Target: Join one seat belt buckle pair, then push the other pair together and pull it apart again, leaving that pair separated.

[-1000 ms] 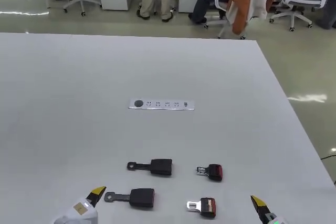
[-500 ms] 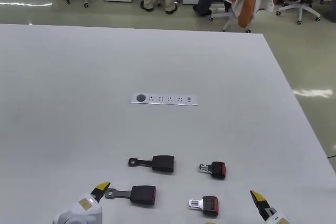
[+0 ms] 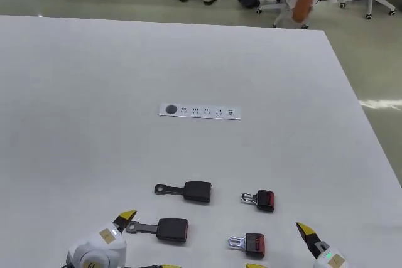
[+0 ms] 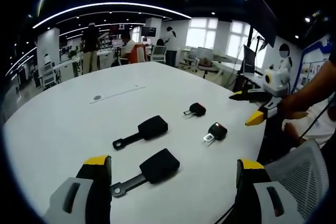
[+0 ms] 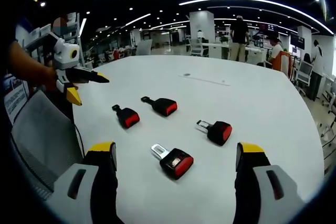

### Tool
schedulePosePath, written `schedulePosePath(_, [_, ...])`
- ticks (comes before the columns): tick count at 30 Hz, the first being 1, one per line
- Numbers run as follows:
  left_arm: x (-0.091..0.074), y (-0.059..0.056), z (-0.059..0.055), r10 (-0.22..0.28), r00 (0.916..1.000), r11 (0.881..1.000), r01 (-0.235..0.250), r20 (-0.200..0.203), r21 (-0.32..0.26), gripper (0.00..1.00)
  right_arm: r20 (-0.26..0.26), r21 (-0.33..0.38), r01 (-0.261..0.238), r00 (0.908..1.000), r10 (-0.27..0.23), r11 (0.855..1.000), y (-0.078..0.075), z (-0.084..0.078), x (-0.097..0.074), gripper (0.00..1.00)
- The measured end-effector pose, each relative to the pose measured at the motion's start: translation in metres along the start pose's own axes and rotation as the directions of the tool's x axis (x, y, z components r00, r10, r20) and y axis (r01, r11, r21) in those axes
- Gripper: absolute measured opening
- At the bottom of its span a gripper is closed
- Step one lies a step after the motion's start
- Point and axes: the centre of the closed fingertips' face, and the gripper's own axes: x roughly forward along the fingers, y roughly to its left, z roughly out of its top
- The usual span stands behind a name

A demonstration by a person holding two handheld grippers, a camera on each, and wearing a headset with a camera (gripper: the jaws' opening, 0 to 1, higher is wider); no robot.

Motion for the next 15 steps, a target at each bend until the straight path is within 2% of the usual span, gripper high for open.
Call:
schedulePosePath(4, [0.007, 0.003, -0.004, -0.017, 0.9997, 1.0, 0.018, -0.019, 0.016, 1.0, -0.013, -0.01, -0.02, 0.9997, 0.019, 1.0, 0.003, 0.0, 0.005, 0.94])
schedulePosePath(6, [0.012, -0.001, -0.003, -0.032, 0.9991, 0.999, 0.032, -0.029, 0.034, 1.0, -0.017, -0.015, -0.029, 0.9994, 0.029, 0.999, 0.001, -0.004, 0.009, 0.93])
schedulePosePath(11, [0.022, 0.002, -0.007, -0.073, 0.9963, 0.995, 0.076, -0.045, 0.071, 1.0, -0.041, -0.036, -0.06, 0.9975, 0.058, 0.998, -0.003, -0.013, 0.018, 0.93])
schedulePosePath(15, [0.03, 0.006, -0.008, -0.094, 0.9932, 0.991, 0.1, -0.069, 0.094, 1.0, -0.053, -0.054, -0.086, 0.9951, 0.083, 0.995, -0.002, -0.014, 0.024, 0.92])
